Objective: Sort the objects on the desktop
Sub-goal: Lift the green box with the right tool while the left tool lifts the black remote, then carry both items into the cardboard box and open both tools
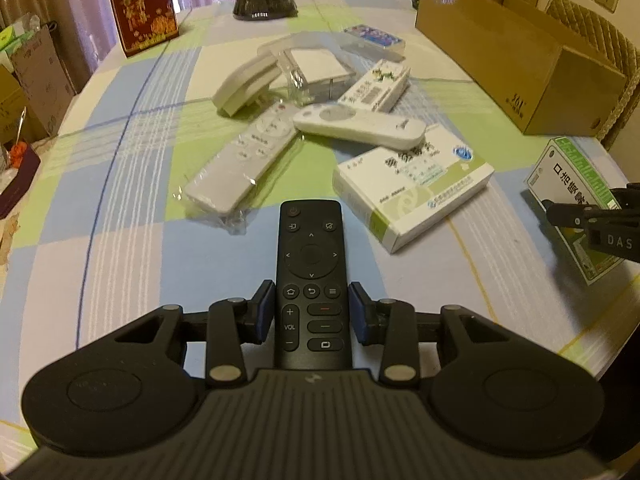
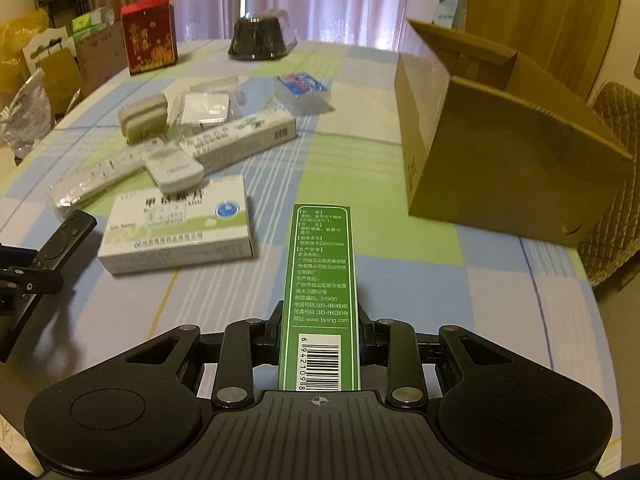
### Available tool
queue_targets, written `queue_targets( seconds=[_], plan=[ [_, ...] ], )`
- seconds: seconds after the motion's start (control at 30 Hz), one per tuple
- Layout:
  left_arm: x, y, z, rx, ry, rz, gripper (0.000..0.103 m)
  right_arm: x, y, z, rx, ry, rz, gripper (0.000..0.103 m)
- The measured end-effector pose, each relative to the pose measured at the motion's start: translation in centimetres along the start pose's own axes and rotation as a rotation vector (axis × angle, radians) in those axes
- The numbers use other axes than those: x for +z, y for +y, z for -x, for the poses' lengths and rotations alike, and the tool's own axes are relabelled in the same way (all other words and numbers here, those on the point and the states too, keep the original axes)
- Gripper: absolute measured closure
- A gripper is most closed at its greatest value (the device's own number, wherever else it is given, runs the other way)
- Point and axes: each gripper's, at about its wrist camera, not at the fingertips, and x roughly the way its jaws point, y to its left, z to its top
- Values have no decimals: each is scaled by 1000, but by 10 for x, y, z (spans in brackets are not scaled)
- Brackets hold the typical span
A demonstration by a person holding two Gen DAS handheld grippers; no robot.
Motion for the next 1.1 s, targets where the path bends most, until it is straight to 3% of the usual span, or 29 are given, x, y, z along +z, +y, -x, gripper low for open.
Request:
queue_targets(
  seconds=[0.37,0.7,1.1],
  plan=[
    [11,-9,21,0,-44,-22,70,4,-1,16,4,-38,-12,74],
    [33,-40,32,-31,-67,-83,70,10,-18,35,-13,-65,-73,74],
    [111,-117,46,-145,-165,-198,70,60,-75,81,-74,-176,-161,74]
  ],
)
